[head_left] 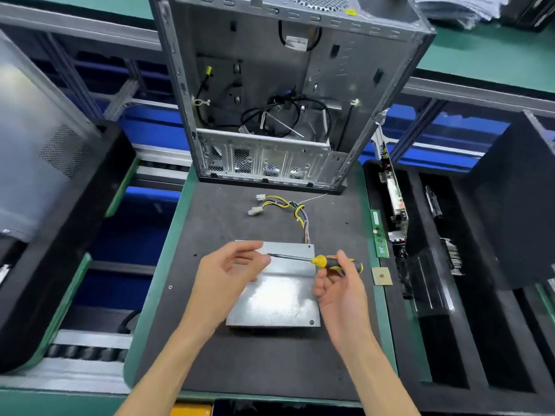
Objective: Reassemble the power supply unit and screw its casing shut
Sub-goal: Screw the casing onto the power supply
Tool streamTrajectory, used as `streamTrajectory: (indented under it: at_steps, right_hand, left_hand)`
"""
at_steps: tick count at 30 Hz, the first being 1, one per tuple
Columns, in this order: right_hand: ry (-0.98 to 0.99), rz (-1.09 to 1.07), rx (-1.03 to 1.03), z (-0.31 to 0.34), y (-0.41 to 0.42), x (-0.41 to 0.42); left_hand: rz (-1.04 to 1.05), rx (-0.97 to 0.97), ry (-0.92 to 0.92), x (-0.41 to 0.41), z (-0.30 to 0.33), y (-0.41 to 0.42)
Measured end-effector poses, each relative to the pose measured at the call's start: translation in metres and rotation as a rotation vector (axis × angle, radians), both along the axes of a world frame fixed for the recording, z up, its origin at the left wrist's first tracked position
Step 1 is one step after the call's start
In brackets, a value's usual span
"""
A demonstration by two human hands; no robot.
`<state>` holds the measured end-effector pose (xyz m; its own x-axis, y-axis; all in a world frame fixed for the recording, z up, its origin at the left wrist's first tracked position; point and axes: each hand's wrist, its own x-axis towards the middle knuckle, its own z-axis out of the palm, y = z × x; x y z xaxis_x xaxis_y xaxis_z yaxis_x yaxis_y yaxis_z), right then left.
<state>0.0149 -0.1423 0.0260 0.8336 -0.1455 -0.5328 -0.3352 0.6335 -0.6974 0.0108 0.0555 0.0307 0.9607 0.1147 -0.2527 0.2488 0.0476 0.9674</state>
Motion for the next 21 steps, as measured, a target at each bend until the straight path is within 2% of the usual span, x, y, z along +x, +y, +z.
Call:
streamTrajectory:
  at_steps: [3, 5, 9, 13, 17, 21]
  right_hand:
    - [-0.109, 0.031, -0.232, 0.005, 0.006, 0.027]
    - [-0.256, 0.092, -0.391, 0.012, 0.014, 0.046]
    - [-0.455, 0.301, -0.611, 0.023, 0.032, 0.070]
    - [-0.560, 0.452, -0.818, 0.028, 0.046, 0.080]
    - [-0.589, 0.524, -0.938, 0.025, 0.051, 0.084]
    - [-0.616, 0.536, -0.959, 0.023, 0.052, 0.084]
  left_hand:
    - [0.164, 0.329, 0.046, 0.009, -0.019, 0.021]
    - [0.150, 0.393, 0.154, 0.013, -0.028, 0.026]
    - [0.105, 0.227, 0.233, 0.018, -0.040, 0.023]
    - [0.121, 0.207, 0.198, 0.017, -0.044, 0.022]
    - [0.124, 0.194, 0.203, 0.018, -0.044, 0.024]
    - [0.108, 0.176, 0.204, 0.018, -0.043, 0.025]
